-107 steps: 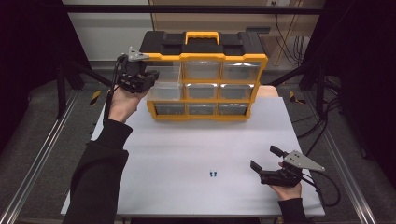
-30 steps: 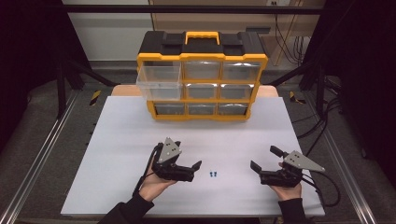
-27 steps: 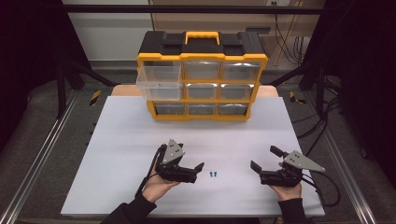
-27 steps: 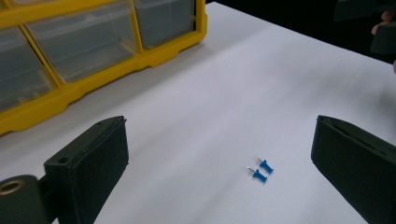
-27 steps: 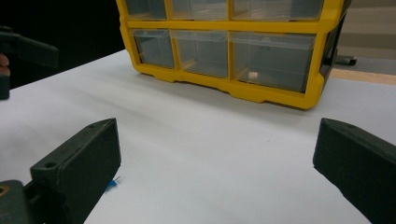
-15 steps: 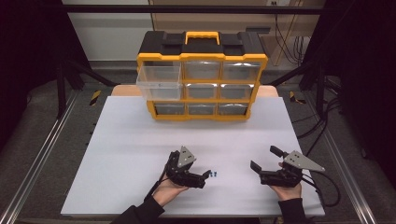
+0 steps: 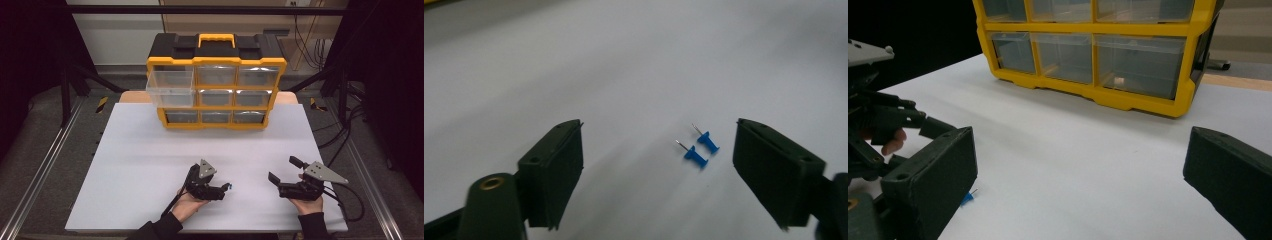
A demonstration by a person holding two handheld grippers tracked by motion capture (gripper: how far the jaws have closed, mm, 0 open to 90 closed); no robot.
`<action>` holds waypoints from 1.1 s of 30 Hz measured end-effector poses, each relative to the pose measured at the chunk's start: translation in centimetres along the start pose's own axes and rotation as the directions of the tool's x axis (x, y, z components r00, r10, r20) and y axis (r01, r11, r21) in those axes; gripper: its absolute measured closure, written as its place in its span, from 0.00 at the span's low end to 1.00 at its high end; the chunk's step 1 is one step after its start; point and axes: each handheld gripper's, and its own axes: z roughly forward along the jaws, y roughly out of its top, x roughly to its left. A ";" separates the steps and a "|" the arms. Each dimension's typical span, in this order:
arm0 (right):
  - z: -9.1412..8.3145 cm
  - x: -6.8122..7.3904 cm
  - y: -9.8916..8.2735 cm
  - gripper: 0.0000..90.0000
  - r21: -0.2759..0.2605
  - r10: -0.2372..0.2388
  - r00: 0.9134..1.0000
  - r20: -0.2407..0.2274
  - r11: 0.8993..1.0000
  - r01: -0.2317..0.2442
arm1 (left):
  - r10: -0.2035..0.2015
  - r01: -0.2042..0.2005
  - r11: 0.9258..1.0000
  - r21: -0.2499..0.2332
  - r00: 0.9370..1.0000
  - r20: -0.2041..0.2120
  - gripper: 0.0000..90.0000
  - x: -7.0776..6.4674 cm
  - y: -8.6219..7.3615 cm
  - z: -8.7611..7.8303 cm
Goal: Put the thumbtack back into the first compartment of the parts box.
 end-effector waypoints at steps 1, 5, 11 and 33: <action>0.0 0.0 0.0 0.02 0.000 0.000 1.000 0.000 1.000 0.000 | -0.004 0.004 1.000 0.007 1.000 0.005 0.28 -0.1 0.0 0.1; 0.0 0.0 0.0 0.02 -0.002 0.000 1.000 0.000 1.000 0.000 | -0.014 0.014 0.999 0.033 1.000 -0.006 0.37 -0.6 -0.1 0.6; 0.0 -0.1 0.0 0.02 -0.010 -0.007 1.000 0.000 1.000 0.007 | -0.027 0.028 0.999 0.044 0.999 -0.025 0.52 -1.1 -0.1 0.9; -0.1 -0.1 0.1 0.02 -0.012 -0.001 1.000 0.000 1.000 0.001 | 0.008 0.001 0.997 0.082 0.994 -0.110 0.75 -2.7 0.0 1.5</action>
